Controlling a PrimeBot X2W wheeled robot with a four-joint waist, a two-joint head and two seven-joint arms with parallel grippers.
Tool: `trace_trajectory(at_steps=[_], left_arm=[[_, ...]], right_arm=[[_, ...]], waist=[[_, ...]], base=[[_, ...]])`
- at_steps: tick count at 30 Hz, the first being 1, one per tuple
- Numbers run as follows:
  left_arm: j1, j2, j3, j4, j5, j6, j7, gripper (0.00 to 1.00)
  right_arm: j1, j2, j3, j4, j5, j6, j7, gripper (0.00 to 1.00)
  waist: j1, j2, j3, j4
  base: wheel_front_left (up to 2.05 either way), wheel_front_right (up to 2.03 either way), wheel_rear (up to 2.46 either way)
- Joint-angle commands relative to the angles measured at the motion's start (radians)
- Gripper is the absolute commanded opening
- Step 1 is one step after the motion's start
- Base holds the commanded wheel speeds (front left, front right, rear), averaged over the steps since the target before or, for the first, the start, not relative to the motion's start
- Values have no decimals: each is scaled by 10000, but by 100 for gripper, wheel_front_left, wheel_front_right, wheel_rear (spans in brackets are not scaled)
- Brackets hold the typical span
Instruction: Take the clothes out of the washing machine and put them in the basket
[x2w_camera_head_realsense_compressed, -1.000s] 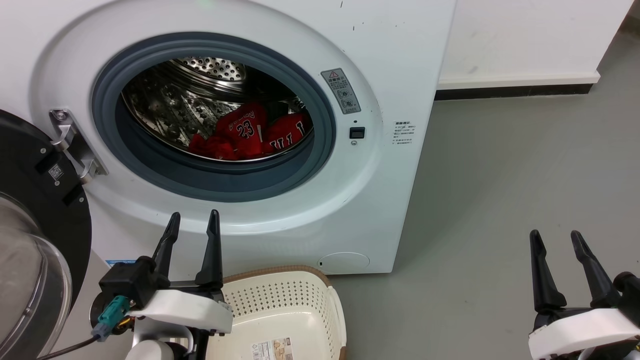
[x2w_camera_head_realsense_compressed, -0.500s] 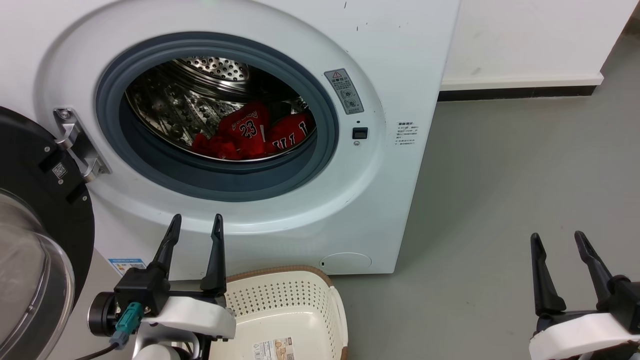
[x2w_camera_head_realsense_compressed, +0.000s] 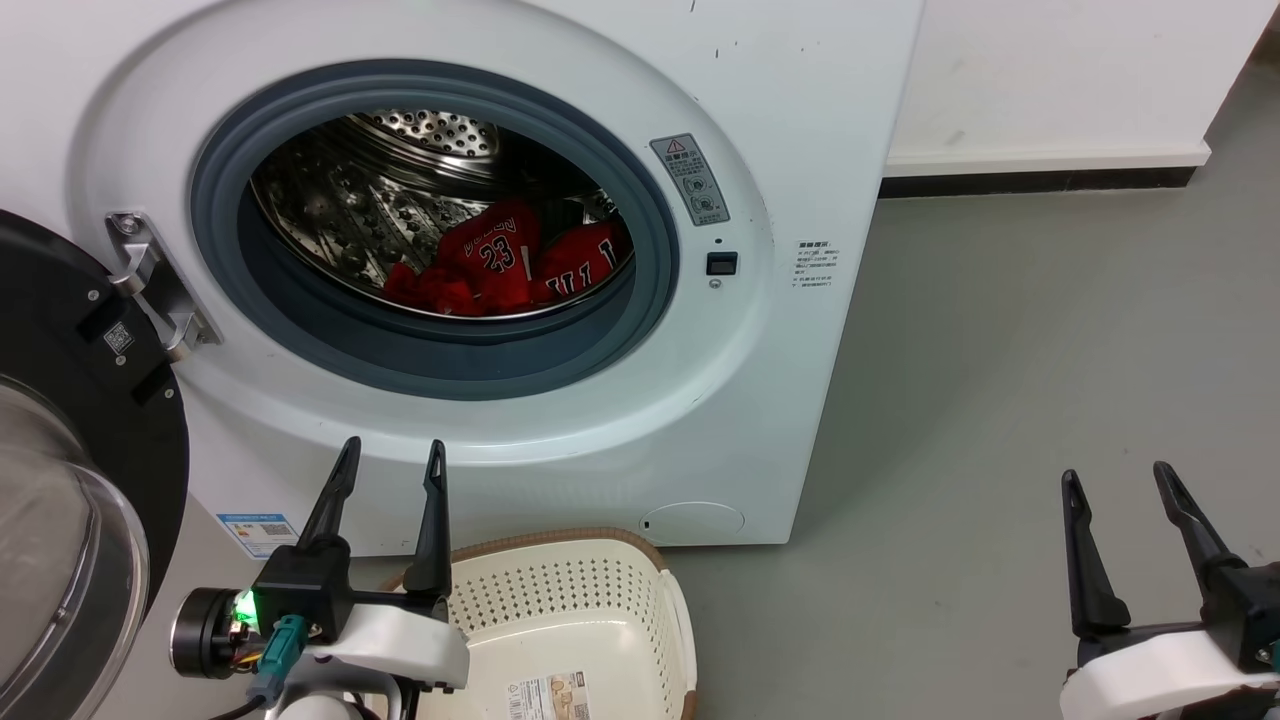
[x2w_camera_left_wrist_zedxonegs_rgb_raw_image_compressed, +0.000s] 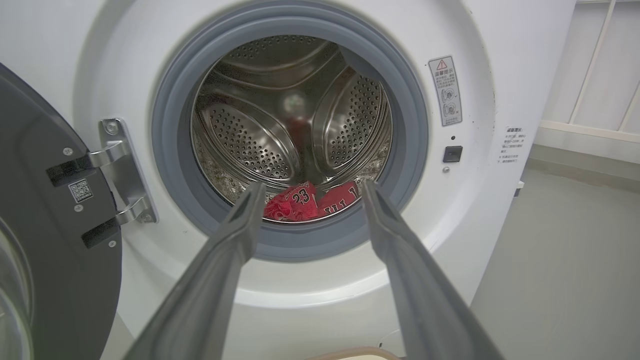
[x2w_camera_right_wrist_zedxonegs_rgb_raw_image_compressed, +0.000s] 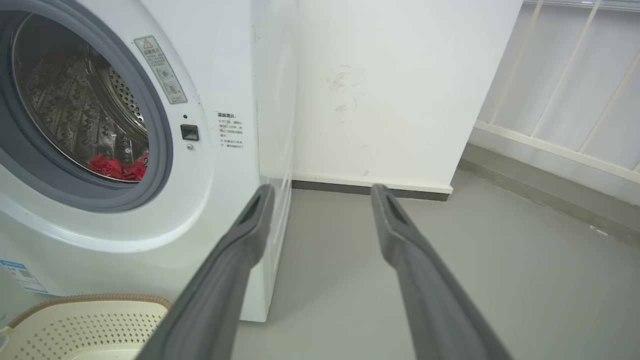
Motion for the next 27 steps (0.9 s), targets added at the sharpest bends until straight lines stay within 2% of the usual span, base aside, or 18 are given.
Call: trace_trajectory(at_steps=[1,7,27], left_arm=[[25,52,26,2,206,47,-82,100],[60,33,20,70,525,35,-187,100],[20,-111,39,243,290,-71,-171,100]], right_arm=[[143,15,-19,-100,-216,-3,-37,100],[190,18,-4,-145,-584,-3,-75,100],[86,18,-44,-12,-274,-3,-86,100]], waist=[[0,0,7,3],[0,0,54,9],[0,0,97,24]], base=[[0,0,0],[0,0,0],[0,0,0]])
